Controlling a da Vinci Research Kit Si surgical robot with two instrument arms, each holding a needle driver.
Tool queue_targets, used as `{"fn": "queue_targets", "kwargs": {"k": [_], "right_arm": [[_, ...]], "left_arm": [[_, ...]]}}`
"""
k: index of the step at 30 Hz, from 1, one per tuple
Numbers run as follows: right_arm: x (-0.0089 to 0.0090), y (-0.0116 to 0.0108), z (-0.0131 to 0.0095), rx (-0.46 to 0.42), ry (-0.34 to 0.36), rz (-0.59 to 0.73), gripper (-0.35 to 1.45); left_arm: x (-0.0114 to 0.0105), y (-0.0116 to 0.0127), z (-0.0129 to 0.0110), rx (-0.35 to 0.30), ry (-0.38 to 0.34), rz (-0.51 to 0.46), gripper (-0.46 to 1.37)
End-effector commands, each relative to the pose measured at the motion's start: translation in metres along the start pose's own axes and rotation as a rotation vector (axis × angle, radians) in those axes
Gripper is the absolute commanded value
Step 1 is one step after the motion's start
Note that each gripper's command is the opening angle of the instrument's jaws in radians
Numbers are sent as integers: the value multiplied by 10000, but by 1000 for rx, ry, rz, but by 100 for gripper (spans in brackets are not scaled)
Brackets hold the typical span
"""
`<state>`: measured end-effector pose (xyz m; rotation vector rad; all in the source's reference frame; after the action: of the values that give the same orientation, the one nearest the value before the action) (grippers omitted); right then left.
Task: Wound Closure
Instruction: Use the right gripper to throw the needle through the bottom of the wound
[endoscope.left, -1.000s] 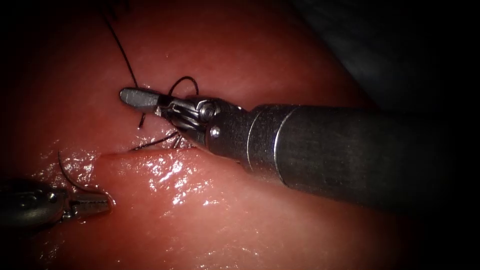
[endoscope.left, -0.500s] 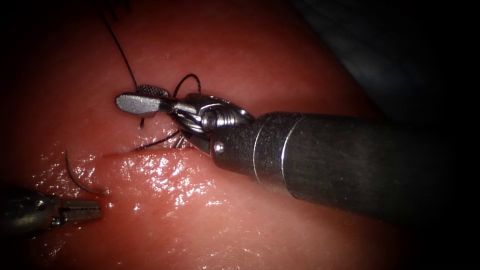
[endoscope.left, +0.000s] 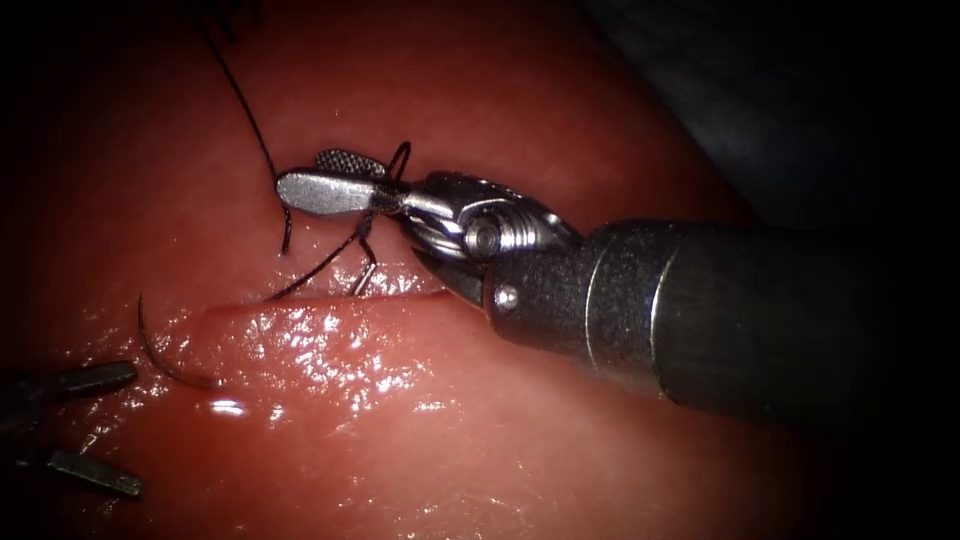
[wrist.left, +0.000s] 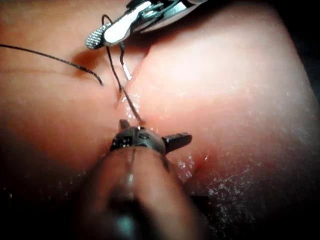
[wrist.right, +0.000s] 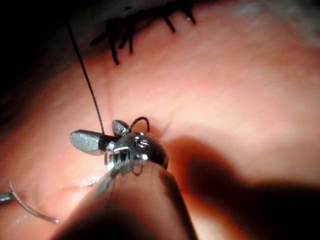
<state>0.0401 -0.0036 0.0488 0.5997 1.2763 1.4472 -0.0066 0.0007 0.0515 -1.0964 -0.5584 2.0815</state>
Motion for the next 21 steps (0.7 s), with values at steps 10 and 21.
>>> {"fn": "queue_targets", "kwargs": {"k": [10,21], "right_arm": [[21,-4,-37,38,11,-69,135],[47,-17,-73,27,68,-91,135]], "left_arm": [[7,-26,7,-58,66,25,105],[11,-45,20,-168,69,88,38]]}}
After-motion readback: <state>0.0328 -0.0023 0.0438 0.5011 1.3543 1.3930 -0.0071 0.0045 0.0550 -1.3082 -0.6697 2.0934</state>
